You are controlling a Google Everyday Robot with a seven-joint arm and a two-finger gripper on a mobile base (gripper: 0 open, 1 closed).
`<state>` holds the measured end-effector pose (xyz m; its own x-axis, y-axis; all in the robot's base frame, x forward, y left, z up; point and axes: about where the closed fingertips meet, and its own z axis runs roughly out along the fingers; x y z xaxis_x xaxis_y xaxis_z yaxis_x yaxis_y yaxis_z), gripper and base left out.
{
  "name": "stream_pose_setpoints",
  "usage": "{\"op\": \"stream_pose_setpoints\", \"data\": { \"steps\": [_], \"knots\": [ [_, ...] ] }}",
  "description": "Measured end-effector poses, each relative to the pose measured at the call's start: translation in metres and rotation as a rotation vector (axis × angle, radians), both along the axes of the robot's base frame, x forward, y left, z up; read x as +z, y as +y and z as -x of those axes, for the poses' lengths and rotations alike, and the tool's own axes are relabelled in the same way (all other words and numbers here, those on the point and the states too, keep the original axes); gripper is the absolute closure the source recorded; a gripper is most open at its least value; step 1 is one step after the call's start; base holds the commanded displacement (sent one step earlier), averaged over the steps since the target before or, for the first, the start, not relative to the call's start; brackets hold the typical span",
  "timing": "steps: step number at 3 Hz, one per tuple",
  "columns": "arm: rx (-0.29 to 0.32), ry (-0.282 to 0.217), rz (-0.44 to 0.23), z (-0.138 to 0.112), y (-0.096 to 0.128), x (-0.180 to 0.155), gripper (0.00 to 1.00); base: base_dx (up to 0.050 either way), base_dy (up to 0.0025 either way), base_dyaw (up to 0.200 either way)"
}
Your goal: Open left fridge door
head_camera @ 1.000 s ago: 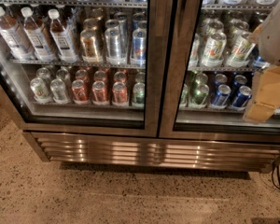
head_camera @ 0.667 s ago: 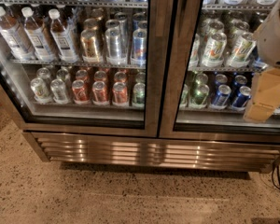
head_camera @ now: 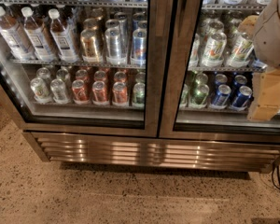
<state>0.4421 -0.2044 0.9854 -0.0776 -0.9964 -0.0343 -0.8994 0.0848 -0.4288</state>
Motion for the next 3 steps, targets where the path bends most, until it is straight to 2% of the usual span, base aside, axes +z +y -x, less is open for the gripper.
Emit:
{"op": "stream_pose_setpoints", "data": {
  "steps": [1,2,3],
  "knots": [
    [-0.008,-0.001,0.005,-0.001,0.001,0.004,0.00,0.000,0.00000,0.000],
    [0.021,0.025,0.018,-0.010,0.020,0.002,0.00,0.000,0.00000,0.000],
    [0.074,0.036,0.058,-0.013,0.053,-0.003,0.00,0.000,0.00000,0.000]
  ]
}}
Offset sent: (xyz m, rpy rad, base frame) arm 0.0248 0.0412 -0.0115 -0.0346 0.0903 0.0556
